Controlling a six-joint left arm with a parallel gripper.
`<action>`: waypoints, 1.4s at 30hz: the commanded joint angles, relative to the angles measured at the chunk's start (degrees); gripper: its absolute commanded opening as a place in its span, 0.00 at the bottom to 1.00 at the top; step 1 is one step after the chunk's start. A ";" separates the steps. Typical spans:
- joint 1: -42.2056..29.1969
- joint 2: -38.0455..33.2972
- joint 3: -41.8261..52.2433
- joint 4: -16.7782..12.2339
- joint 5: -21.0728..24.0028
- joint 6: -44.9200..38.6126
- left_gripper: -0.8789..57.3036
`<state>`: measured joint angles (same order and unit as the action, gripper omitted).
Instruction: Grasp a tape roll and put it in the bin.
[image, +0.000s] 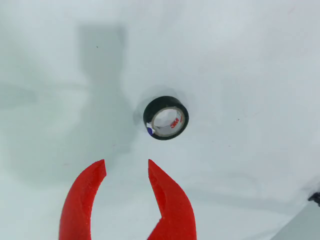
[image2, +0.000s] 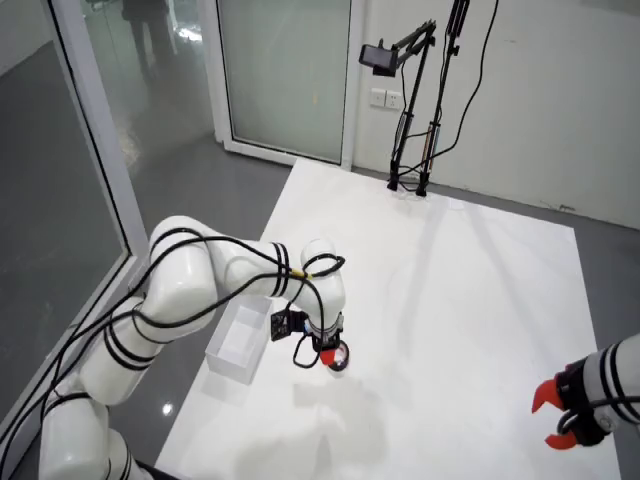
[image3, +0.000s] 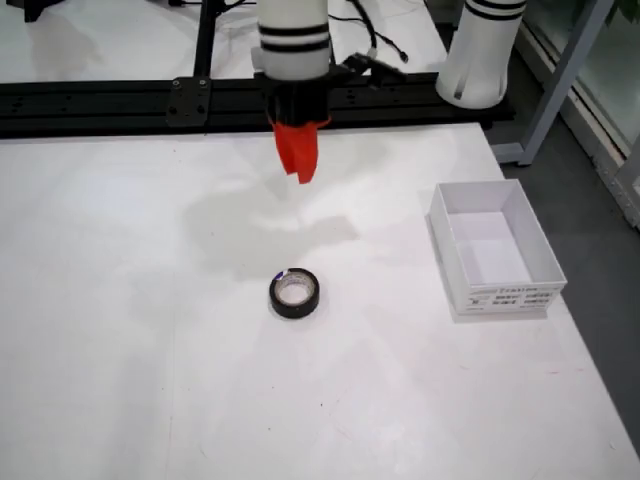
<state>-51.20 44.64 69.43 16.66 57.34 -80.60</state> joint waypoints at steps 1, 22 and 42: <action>1.37 14.60 -12.74 -0.84 -2.41 5.37 0.33; 3.57 17.50 -12.74 -1.72 -5.05 6.25 0.32; 4.27 20.93 -14.14 -2.07 -7.95 6.34 0.31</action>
<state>-47.75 62.74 57.01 14.60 51.29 -74.54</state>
